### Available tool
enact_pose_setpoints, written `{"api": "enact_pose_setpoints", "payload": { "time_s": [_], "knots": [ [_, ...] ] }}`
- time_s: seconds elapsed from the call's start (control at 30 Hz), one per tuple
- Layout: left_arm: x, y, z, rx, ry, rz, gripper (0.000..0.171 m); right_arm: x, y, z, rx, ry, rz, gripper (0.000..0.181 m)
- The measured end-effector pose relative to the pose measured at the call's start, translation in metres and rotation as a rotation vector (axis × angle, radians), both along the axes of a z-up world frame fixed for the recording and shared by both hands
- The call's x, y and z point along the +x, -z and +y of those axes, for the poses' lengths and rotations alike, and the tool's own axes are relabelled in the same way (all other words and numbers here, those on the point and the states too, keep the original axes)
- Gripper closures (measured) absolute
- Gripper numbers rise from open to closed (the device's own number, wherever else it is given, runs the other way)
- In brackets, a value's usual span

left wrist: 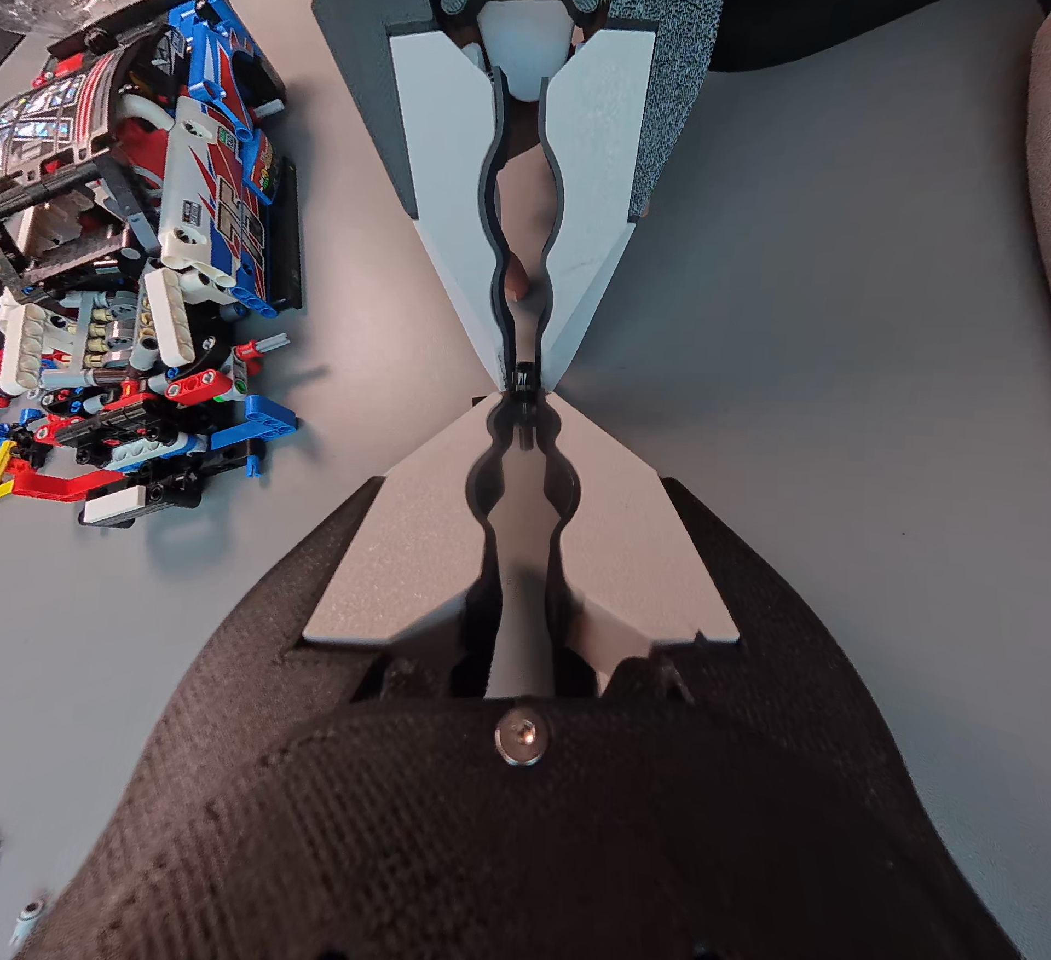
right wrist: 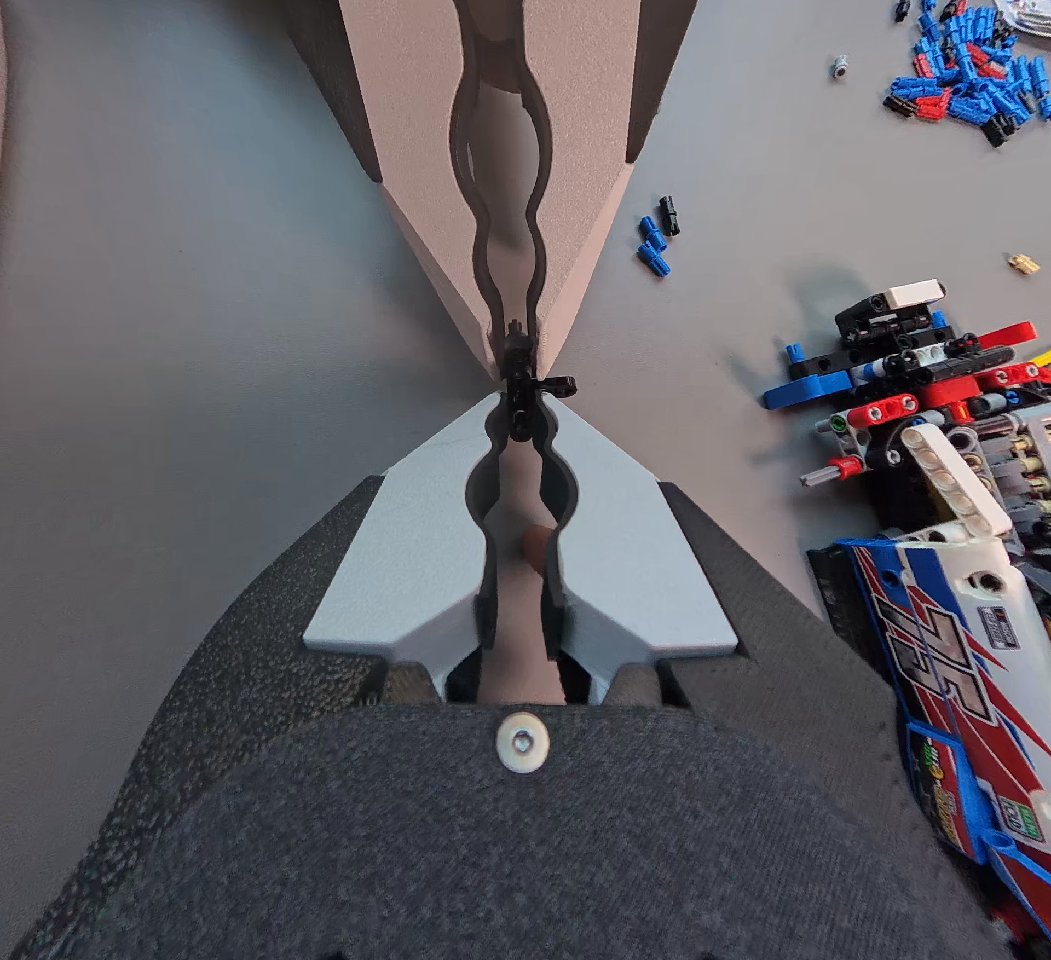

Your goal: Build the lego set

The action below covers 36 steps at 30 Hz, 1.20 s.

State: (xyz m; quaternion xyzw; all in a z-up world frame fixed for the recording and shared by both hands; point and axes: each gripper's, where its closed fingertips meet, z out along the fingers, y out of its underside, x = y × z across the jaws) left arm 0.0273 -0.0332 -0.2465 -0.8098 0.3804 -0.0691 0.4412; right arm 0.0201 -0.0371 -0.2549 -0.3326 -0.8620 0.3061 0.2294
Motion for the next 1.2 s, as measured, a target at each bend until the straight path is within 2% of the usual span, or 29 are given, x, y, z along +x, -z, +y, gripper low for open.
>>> {"api": "enact_pose_setpoints", "payload": {
  "time_s": [0.3,0.43,0.77,1.2],
  "knots": [
    [-0.005,-0.021,0.006,0.011,-0.044,-0.216,0.166,-0.005,-0.022,0.006,-0.096,0.030,0.073,0.176],
    [-0.006,-0.025,0.006,0.036,-0.037,-0.214,0.165,-0.005,-0.027,0.005,-0.173,0.031,0.074,0.176],
    [0.000,-0.028,0.000,0.036,0.011,-0.263,0.165,0.000,-0.033,0.001,-0.223,-0.002,0.069,0.176],
    [0.006,-0.014,-0.007,-0.016,0.053,-0.220,0.166,0.006,-0.016,-0.009,-0.203,-0.023,-0.018,0.177]
  ]
}}
